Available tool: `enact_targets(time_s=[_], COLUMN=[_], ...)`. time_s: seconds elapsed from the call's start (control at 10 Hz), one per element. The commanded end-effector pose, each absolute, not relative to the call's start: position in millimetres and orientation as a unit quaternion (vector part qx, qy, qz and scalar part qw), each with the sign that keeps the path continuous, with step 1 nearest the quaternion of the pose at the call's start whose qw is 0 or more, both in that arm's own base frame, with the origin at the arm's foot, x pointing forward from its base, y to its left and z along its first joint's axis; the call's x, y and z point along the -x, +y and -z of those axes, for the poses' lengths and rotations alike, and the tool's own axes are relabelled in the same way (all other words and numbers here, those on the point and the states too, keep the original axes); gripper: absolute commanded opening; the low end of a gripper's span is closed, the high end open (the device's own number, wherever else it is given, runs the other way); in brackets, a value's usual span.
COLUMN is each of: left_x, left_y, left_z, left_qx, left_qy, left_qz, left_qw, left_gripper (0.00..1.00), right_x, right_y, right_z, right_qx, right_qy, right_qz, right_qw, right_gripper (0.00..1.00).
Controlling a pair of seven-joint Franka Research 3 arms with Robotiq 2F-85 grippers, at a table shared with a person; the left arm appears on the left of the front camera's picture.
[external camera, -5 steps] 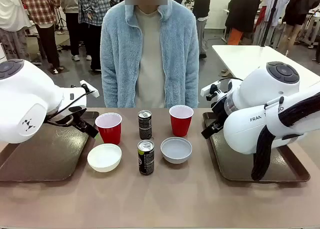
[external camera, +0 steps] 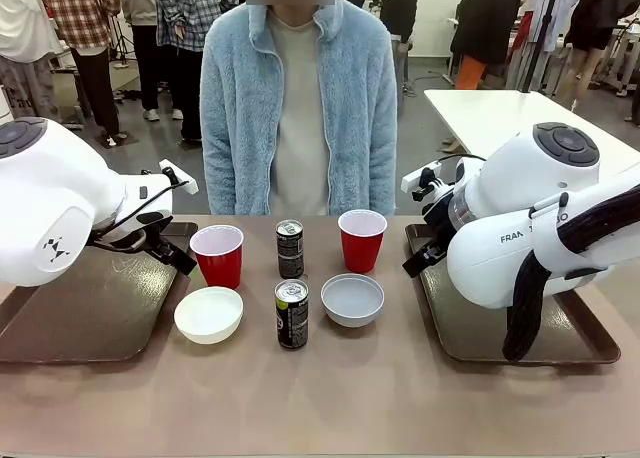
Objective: Prepare tableware on both trays.
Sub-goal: Pick up a Picnic Bowl from the table and place it on a Handle tray.
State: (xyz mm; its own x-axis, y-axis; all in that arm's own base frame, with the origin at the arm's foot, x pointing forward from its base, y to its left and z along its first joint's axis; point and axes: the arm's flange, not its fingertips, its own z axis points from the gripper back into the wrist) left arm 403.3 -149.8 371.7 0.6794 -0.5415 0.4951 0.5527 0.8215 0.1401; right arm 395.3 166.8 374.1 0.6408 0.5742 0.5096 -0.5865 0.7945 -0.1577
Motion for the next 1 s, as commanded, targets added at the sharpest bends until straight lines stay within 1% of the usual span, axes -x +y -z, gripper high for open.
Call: enact_targets(time_s=[0.0, 0.9], left_x=[-403.3, -403.3], left_y=[-149.8, -149.8], left_z=[-371.6, -371.6], left_qx=[0.010, 0.010], left_qy=[-0.267, -0.267], left_qz=[0.299, 0.299], left_qw=[0.916, 0.916], left_gripper=[1.00, 1.00], right_x=[-395.3, -395.3], right_y=[166.9, 166.9], right_z=[-374.0, -374.0], right_qx=[-0.011, -0.011], right_qy=[-0.277, -0.277], right_qz=[-0.320, -0.320], right_qw=[0.906, 0.906], right_gripper=[1.00, 1.00])
